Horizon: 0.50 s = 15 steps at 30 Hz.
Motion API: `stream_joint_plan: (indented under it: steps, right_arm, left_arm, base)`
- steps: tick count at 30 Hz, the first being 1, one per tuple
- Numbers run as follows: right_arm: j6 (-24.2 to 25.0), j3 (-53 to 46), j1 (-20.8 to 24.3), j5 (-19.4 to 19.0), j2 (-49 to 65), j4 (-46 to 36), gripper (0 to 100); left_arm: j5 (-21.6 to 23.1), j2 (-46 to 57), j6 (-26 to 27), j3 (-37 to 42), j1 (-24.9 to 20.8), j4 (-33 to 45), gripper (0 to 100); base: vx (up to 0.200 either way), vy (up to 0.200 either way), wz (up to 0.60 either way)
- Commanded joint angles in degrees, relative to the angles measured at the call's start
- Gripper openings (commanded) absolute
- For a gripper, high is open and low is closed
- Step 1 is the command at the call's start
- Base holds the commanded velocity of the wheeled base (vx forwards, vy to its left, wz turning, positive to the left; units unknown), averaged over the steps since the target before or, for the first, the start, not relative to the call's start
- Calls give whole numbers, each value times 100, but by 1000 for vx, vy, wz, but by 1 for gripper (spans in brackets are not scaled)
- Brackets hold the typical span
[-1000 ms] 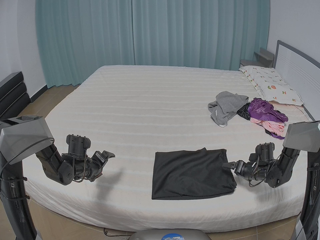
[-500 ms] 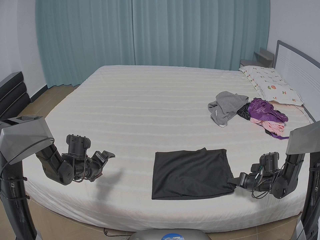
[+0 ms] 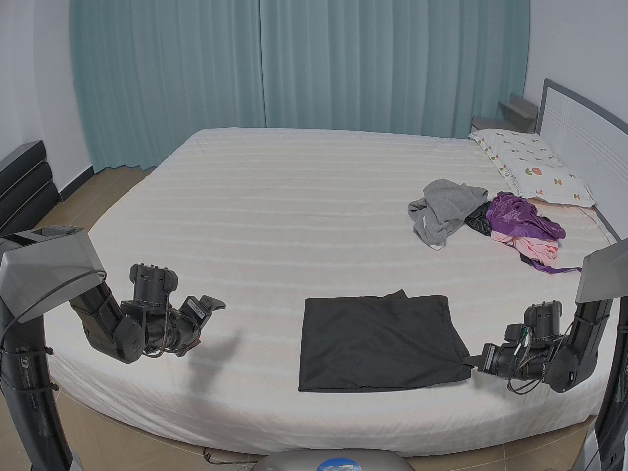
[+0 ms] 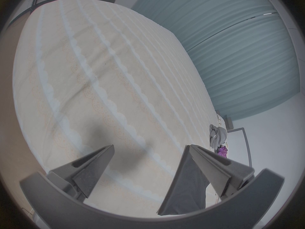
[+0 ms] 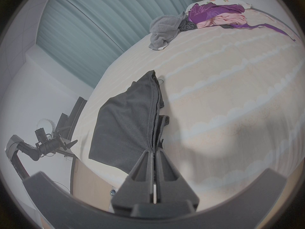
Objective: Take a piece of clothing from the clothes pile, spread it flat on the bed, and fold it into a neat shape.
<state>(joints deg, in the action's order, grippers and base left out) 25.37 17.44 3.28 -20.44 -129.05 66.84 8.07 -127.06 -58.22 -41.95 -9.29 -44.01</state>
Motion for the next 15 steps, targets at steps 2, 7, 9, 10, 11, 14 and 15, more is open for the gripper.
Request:
stream_joint_plan:
  steps: [2,7,9,10,11,14,15]
  right_arm:
    - [-76,-48,-12,-3,38,4,0]
    - [-208,-48,-82,5,-33,-22,100]
    - [-252,-39,-99,5,-68,-4,100]
    - [-269,31,-117,-12,-112,22,100]
    - [-269,75,-117,-21,-112,22,100]
    - [-146,567,-117,-144,-138,-13,100]
    - [-58,734,-108,-153,-191,-22,100]
  left_arm:
    - [2,-3,-5,-6,-3,-3,100]
    - [2,-3,-5,-6,-3,-3,100]
    - [2,-3,-5,-6,-3,-3,100]
    - [2,-3,-5,-6,-3,-3,100]
    - [2,-3,-5,-6,-3,-3,100]
    - [2,-3,-5,-6,-3,-3,100]
    - [2,-3,-5,-6,-3,-3,100]
  base:
    - [0,0,0]
    - [0,0,0]
    - [0,0,0]
    - [0,0,0]
    - [0,0,0]
    - [0,0,0]
    - [0,0,0]
